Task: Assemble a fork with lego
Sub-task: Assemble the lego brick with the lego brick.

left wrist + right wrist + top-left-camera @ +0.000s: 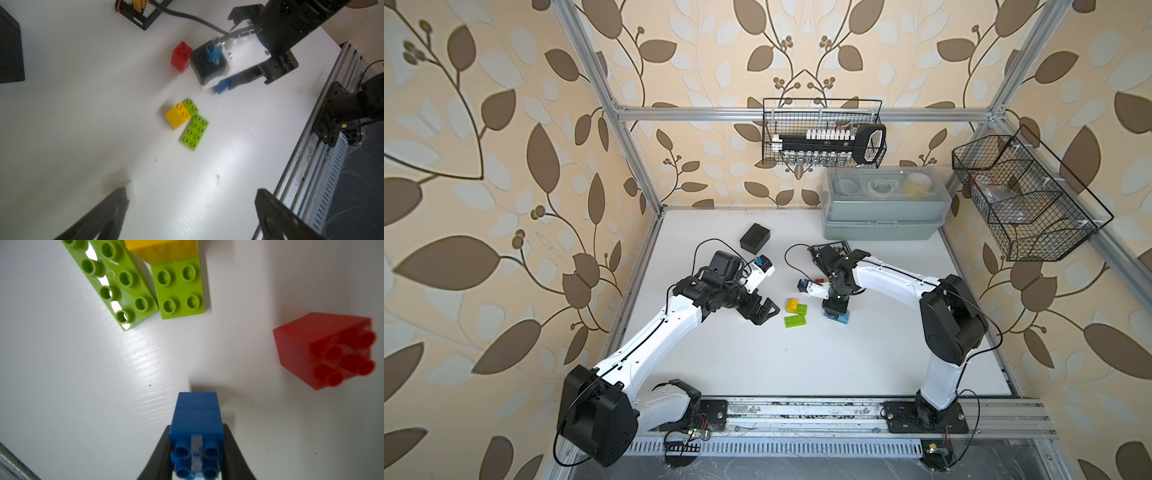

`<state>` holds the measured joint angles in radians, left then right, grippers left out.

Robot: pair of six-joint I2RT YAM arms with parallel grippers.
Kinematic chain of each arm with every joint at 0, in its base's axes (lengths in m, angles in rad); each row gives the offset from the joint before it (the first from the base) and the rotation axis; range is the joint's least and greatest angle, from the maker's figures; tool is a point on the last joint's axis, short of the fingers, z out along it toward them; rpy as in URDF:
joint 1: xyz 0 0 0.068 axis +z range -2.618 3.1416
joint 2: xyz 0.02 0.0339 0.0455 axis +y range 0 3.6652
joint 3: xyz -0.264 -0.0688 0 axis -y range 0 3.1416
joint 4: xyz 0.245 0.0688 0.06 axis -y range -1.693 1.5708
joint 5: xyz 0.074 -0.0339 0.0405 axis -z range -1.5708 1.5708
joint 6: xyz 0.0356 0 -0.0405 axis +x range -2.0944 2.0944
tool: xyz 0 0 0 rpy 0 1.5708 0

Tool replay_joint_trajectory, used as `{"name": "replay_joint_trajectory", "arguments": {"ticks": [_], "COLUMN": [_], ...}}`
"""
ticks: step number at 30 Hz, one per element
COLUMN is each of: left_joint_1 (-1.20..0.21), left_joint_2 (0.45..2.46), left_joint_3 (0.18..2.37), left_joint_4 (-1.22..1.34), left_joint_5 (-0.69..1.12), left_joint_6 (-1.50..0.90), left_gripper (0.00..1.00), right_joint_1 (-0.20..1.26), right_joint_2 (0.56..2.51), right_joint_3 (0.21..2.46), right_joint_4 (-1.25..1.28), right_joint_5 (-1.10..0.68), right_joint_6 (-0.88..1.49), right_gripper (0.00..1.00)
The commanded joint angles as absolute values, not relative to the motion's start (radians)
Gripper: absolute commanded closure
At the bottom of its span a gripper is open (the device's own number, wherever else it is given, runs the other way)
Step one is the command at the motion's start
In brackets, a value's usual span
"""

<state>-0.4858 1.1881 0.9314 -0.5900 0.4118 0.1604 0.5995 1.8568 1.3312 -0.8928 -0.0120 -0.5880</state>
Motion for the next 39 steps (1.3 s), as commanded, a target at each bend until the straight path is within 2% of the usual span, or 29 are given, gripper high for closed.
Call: {"name": "replay_joint_trajectory", "arguments": {"ticks": [1,23,39], "left_joint_1": [-0.493,-0.493,-0.492], "left_joint_2": [1.192,1.192,1.186], "left_joint_3": [0.950,0.957,0.955], "left_joint_4": [-0.580,-0.580,-0.583], "left_joint_5": [0.394,0.376,0.373], "left_joint_6": [0.171,0.158,0.154], "left_gripper": [0.01,0.01,0.01], "right_joint_1": [0.598,0.601,0.607], "right_joint_2": [1.873,1.835,1.926], "right_joint_3": [1.300,1.149,1.231], "right_joint_4": [-0.880,-0.765,-0.861], "right_joint_5": [-0.041,-0.024,-0.039], "right_joint_6": [-0.603,-0.624,-0.659], "right_gripper": [1.00,1.00,1.00]}}
